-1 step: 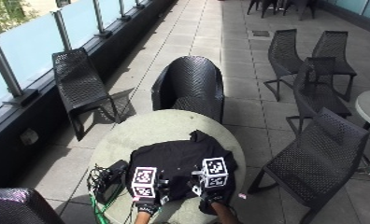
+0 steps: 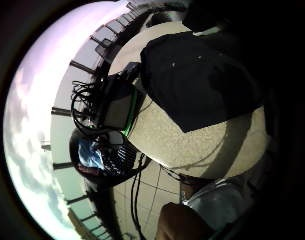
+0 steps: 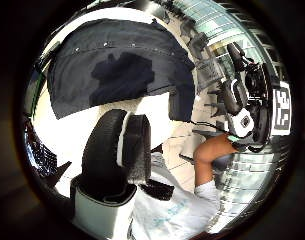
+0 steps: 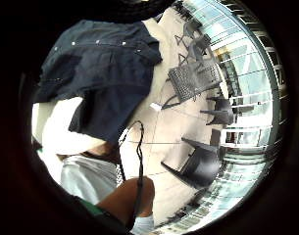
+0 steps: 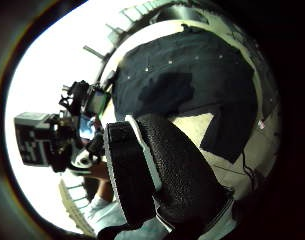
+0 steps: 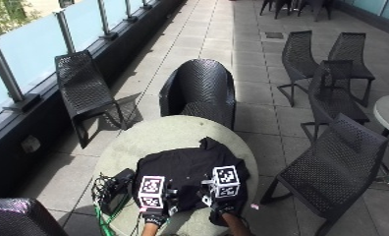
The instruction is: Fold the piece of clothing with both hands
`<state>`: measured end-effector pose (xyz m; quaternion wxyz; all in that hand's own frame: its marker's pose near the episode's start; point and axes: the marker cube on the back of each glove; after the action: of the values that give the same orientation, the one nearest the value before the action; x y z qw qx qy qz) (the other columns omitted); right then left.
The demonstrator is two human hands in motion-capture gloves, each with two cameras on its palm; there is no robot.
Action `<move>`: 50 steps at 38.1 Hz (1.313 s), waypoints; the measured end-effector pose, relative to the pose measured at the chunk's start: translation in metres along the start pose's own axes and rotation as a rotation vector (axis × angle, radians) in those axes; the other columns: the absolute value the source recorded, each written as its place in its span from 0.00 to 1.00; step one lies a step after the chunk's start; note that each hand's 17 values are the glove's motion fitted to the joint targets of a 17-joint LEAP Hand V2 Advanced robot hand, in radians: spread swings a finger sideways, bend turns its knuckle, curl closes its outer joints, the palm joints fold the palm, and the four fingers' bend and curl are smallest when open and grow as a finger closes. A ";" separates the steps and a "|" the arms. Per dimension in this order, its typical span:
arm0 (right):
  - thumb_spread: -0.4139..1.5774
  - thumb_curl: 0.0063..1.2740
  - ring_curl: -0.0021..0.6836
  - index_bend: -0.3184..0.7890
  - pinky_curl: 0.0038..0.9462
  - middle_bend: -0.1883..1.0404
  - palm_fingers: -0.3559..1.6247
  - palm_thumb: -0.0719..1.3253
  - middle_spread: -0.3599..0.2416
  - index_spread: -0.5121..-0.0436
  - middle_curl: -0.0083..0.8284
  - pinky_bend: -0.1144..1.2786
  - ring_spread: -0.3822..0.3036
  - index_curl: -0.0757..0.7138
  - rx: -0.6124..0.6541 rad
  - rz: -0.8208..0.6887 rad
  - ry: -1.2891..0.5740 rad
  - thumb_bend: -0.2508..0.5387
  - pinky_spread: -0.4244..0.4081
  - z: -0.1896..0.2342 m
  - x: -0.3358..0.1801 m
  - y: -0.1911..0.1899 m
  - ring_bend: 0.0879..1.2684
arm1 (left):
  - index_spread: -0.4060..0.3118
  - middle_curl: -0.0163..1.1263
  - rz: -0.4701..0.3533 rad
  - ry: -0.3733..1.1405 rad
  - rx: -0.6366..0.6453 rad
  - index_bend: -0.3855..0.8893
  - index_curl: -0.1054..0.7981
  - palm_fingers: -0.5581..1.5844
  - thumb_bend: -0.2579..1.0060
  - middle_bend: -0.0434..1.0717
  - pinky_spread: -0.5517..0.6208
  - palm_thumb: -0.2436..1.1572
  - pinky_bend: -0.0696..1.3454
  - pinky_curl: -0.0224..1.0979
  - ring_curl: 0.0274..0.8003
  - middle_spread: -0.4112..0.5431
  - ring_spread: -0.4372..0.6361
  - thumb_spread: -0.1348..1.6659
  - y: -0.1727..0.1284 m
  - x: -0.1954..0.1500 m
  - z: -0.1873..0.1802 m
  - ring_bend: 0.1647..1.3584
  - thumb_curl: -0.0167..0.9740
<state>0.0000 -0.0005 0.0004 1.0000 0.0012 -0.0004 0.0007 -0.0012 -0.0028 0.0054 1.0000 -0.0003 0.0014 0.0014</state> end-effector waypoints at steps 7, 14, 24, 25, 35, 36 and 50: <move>0.59 0.04 0.10 0.44 0.15 0.33 0.26 0.16 0.54 0.39 0.15 0.34 0.73 0.24 0.022 0.007 -0.004 0.40 0.77 0.002 0.000 -0.003 0.11 | 0.50 0.14 0.016 0.009 -0.019 0.35 0.15 0.40 0.27 0.24 0.73 0.30 0.37 0.18 0.22 0.50 0.60 0.51 -0.001 0.001 0.003 0.37 0.11; 0.70 0.07 0.15 0.44 0.20 0.32 0.25 0.17 0.53 0.27 0.21 0.35 0.77 0.30 0.027 -0.001 -0.005 0.37 0.82 -0.004 -0.001 -0.001 0.11 | 0.50 0.19 0.019 -0.008 -0.017 0.37 0.18 0.38 0.24 0.26 0.78 0.30 0.39 0.22 0.27 0.51 0.65 0.62 -0.008 -0.003 0.014 0.41 0.15; 0.76 0.10 0.20 0.43 0.24 0.32 0.24 0.18 0.52 0.21 0.27 0.35 0.79 0.36 0.009 -0.016 0.009 0.32 0.84 -0.001 -0.001 0.000 0.12 | 0.49 0.24 0.012 -0.027 0.001 0.38 0.22 0.36 0.21 0.27 0.80 0.30 0.41 0.25 0.30 0.52 0.67 0.69 -0.002 -0.007 0.004 0.45 0.20; 0.77 0.10 0.21 0.43 0.25 0.31 0.24 0.18 0.52 0.20 0.28 0.35 0.79 0.36 0.007 -0.016 0.009 0.32 0.85 -0.001 0.000 0.001 0.12 | 0.49 0.24 0.012 -0.025 0.006 0.38 0.22 0.36 0.20 0.27 0.81 0.31 0.41 0.26 0.30 0.52 0.67 0.69 -0.002 -0.007 0.005 0.45 0.20; 0.77 0.13 0.24 0.42 0.28 0.31 0.23 0.18 0.52 0.20 0.32 0.36 0.80 0.40 0.035 0.013 0.039 0.29 0.85 0.037 0.011 0.002 0.12 | 0.49 0.27 -0.047 -0.018 0.045 0.38 0.25 0.35 0.19 0.27 0.81 0.31 0.42 0.28 0.32 0.53 0.67 0.70 0.000 -0.017 0.027 0.47 0.24; 0.77 0.13 0.25 0.42 0.28 0.31 0.23 0.19 0.52 0.20 0.32 0.36 0.80 0.40 0.028 0.018 0.049 0.29 0.86 0.045 0.013 0.001 0.12 | 0.49 0.27 -0.053 -0.022 0.040 0.38 0.26 0.35 0.19 0.26 0.81 0.31 0.42 0.28 0.32 0.53 0.67 0.70 0.000 -0.018 0.032 0.47 0.24; 0.74 0.18 0.34 0.35 0.38 0.28 0.23 0.27 0.56 0.25 0.33 0.54 0.77 0.34 -0.242 0.063 0.100 0.31 0.79 0.151 0.043 -0.014 0.23 | 0.54 0.29 -0.053 -0.120 -0.129 0.42 0.31 0.36 0.20 0.23 0.81 0.37 0.41 0.30 0.33 0.54 0.65 0.68 -0.020 -0.026 0.133 0.49 0.30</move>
<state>0.0433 -0.0144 0.1511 0.9911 -0.1193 0.0495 0.0322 -0.0266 -0.0229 0.1382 0.9959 -0.0648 -0.0587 -0.0248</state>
